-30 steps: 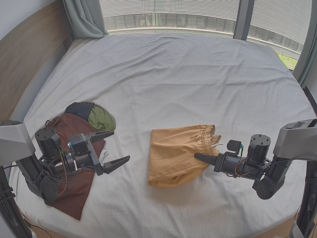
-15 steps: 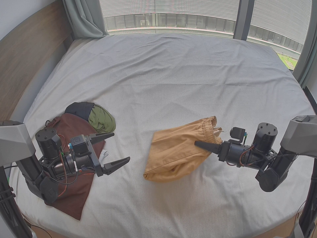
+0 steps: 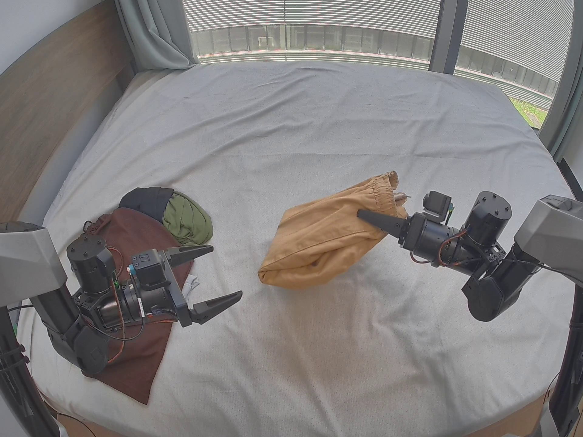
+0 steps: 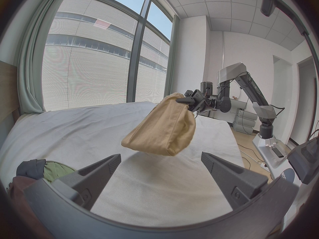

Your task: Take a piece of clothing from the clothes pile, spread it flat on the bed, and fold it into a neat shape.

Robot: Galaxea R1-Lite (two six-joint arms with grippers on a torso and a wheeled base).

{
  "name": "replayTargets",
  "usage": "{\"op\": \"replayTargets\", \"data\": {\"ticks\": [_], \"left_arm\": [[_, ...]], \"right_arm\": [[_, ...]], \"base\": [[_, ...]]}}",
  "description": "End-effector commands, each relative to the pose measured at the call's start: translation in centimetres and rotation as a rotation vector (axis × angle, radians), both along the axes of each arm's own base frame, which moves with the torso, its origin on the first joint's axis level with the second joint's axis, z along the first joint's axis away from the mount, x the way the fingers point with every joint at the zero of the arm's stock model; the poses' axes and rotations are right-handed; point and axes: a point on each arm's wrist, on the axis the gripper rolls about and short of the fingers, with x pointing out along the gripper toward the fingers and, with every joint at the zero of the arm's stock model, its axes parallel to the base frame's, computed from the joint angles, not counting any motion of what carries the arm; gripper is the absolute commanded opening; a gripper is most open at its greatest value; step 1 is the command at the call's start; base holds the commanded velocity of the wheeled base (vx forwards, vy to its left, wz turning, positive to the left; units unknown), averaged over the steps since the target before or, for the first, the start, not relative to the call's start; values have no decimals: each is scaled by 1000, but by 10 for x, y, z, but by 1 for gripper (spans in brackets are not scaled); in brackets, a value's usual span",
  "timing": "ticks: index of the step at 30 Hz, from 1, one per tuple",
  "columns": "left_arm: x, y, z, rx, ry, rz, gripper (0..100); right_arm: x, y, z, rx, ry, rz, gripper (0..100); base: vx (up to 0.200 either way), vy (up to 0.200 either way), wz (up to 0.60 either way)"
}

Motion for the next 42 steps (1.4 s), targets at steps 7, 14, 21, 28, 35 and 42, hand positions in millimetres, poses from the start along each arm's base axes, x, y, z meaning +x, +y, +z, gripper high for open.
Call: {"op": "replayTargets", "data": {"ticks": [7, 14, 21, 28, 35, 42], "left_arm": [[0, 0, 1, 0, -3, -1, 100], [0, 0, 0, 1, -2, -1, 100], [0, 0, 0, 1, -2, 1, 100], [0, 0, -1, 1, 1, 1, 100], [0, 0, -1, 2, 3, 1, 100], [1, 2, -3, 2, 10, 7, 100]], "right_arm": [[44, 8, 0, 66, -46, -2, 0], [73, 16, -4, 96, -42, 4, 0], [91, 18, -20, 83, 4, -9, 0], [99, 19, -23, 89, -17, -12, 0], [108, 24, -7, 104, -62, -7, 0], [126, 27, 22, 121, -109, -15, 0]], "base": [[0, 0, 0], [0, 0, 0], [0, 0, 0], [0, 0, 0], [0, 0, 0], [0, 0, 0]]}}
